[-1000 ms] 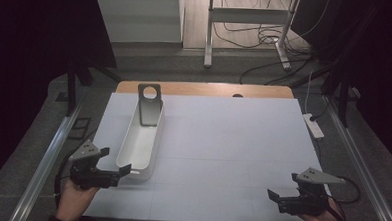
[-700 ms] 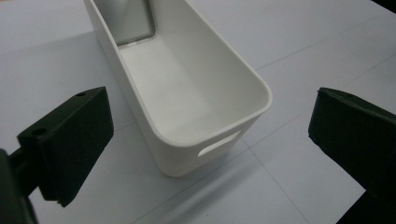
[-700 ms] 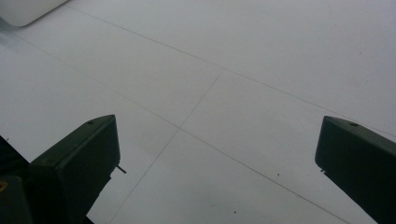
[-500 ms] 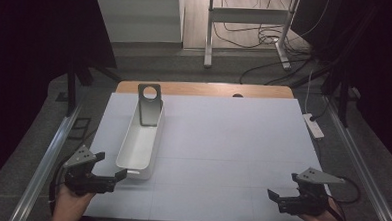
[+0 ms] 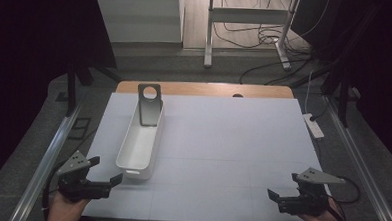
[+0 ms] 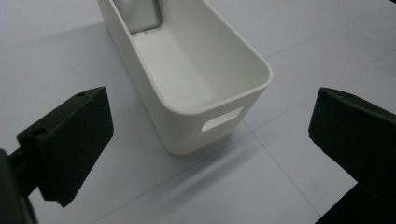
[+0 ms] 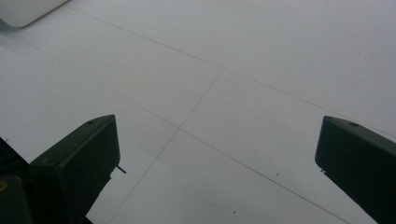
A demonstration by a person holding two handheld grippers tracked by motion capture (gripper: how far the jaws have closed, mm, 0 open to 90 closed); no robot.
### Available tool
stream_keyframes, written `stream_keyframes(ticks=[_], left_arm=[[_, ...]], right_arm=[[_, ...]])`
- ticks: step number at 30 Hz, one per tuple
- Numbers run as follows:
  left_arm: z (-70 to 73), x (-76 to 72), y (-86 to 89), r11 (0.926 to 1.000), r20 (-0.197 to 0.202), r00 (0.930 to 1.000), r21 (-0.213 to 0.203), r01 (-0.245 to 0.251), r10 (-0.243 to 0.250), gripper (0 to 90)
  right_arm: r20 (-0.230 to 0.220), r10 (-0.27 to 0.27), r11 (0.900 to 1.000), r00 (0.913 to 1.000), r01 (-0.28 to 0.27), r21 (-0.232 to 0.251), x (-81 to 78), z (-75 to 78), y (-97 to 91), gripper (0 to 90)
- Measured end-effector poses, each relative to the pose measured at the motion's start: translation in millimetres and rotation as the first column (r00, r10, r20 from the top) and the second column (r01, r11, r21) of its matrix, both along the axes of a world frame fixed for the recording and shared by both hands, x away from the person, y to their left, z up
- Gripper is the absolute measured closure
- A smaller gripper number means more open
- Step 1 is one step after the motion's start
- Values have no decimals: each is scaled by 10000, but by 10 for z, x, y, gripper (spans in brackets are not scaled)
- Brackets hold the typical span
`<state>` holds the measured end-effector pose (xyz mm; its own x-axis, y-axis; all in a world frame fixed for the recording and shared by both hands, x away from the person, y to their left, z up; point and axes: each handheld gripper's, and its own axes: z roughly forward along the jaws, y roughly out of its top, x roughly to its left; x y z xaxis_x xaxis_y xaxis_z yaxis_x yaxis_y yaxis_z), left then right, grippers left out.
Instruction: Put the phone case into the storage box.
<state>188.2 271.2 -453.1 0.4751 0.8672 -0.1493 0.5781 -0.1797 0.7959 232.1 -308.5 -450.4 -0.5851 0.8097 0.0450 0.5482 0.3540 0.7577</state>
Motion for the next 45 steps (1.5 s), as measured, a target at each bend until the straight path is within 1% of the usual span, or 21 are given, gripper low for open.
stream_keyframes(ticks=[14,19,24,25,34,39,45], left_arm=[[-44,-109,93,9996,-76,9996,-13,-279,279,7],[-68,-143,114,9992,-113,9993,153,-364,366,7],[-84,-178,136,9990,-166,9989,132,-429,431,6],[-89,-192,146,9987,-166,9987,198,-474,478,6],[-121,-245,187,9981,-252,9980,250,-569,576,6],[-144,-283,205,9971,-275,9972,332,-688,697,6],[-189,-314,203,9953,-405,9963,635,-734,760,6]], right_arm=[[7,-4,10000,10000,4,5,-1,0,-1,0],[11,-13,10000,10000,13,2,-1,0,-1,0],[18,-6,10000,10000,6,12,-2,0,-2,0],[17,-10,10000,10000,10,16,-1,0,-3,0],[2,-33,10000,10000,33,-2,1,-1,-3,0],[-28,-36,10000,10000,36,-16,2,0,-2,0],[-19,-41,10000,10000,41,-29,3,-2,3,0]])
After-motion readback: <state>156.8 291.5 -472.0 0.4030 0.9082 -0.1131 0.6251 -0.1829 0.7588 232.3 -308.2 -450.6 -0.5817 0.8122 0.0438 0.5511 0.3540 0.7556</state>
